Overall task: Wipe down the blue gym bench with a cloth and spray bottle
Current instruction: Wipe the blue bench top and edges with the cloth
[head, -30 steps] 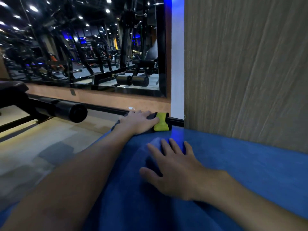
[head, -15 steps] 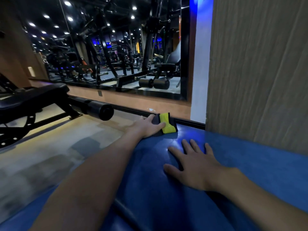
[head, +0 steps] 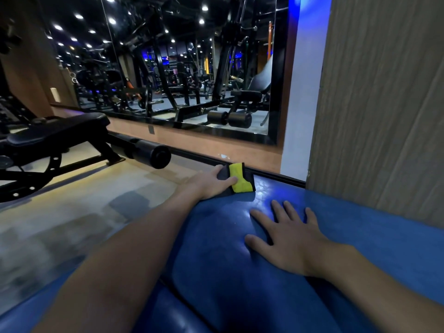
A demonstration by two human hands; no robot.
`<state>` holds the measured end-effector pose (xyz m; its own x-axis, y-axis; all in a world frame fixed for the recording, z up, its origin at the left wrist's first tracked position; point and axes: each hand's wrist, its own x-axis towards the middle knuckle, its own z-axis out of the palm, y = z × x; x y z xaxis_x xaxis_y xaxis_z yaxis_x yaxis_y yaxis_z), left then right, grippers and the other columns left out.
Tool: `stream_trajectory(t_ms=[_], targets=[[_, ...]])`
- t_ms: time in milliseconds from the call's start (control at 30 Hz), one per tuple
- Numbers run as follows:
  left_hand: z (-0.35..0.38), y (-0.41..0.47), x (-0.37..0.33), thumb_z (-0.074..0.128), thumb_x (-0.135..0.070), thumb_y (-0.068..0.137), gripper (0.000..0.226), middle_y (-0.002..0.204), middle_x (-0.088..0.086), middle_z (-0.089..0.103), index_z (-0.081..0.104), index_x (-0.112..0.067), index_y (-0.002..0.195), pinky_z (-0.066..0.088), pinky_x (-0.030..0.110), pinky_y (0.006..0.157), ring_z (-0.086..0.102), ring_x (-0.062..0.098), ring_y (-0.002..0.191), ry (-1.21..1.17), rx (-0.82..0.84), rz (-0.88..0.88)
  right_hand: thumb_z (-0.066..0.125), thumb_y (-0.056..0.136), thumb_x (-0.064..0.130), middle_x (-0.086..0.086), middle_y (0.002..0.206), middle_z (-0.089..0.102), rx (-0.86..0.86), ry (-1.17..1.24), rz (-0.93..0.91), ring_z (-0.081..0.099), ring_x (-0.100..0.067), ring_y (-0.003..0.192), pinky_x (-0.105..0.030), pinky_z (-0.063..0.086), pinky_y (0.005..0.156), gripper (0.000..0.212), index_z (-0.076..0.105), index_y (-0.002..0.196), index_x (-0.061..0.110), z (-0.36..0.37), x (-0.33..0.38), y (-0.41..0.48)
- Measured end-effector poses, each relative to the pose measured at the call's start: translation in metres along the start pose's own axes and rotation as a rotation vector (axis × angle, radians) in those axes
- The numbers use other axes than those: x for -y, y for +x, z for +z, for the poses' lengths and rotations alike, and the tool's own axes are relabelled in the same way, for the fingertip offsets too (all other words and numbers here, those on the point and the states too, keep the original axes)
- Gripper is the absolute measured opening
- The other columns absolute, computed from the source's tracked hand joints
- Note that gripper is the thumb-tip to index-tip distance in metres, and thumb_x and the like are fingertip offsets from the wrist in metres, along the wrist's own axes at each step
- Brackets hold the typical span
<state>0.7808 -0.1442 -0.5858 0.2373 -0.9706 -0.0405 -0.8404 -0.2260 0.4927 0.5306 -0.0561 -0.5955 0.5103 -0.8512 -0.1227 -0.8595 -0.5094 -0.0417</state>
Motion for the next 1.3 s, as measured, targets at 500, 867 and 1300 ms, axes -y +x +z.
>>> stream_trajectory(t_ms=[500, 867, 1300], targets=[[-0.025, -0.071, 0.038, 0.061, -0.057, 0.09, 0.057, 0.137, -0.001, 0.059, 0.048, -0.031, 0.14, 0.041, 0.039, 0.103, 0.056, 0.021, 0.121, -0.196, -0.02, -0.021, 0.014, 0.087, 0.076, -0.008, 0.166, -0.004, -0.063, 0.049, -0.107, -0.016, -0.032, 0.151, -0.07, -0.011, 0.11, 0.07, 0.014, 0.149, 0.042, 0.012, 0.057, -0.003], [-0.039, -0.145, 0.052, 0.049, -0.069, 0.092, 0.069, 0.15, 0.0, 0.05, 0.032, -0.042, 0.152, 0.034, 0.036, 0.102, 0.049, 0.027, 0.133, -0.014, -0.047, -0.076, 0.026, 0.092, 0.069, -0.002, 0.155, 0.026, -0.109, 0.209, -0.106, 0.007, -0.029, 0.151, -0.064, 0.0, 0.116, 0.059, 0.037, 0.141, 0.038, -0.002, 0.057, -0.029], [-0.028, -0.25, -0.008, 0.069, -0.055, 0.079, 0.049, 0.111, 0.003, 0.066, 0.056, -0.025, 0.116, 0.05, 0.039, 0.086, 0.061, 0.027, 0.104, 0.209, -0.226, 0.132, 0.05, 0.1, 0.024, 0.002, 0.101, 0.06, -0.187, 0.942, -0.048, 0.052, -0.015, 0.097, -0.025, 0.042, 0.077, 0.019, 0.049, 0.119, 0.024, -0.037, 0.092, -0.11]])
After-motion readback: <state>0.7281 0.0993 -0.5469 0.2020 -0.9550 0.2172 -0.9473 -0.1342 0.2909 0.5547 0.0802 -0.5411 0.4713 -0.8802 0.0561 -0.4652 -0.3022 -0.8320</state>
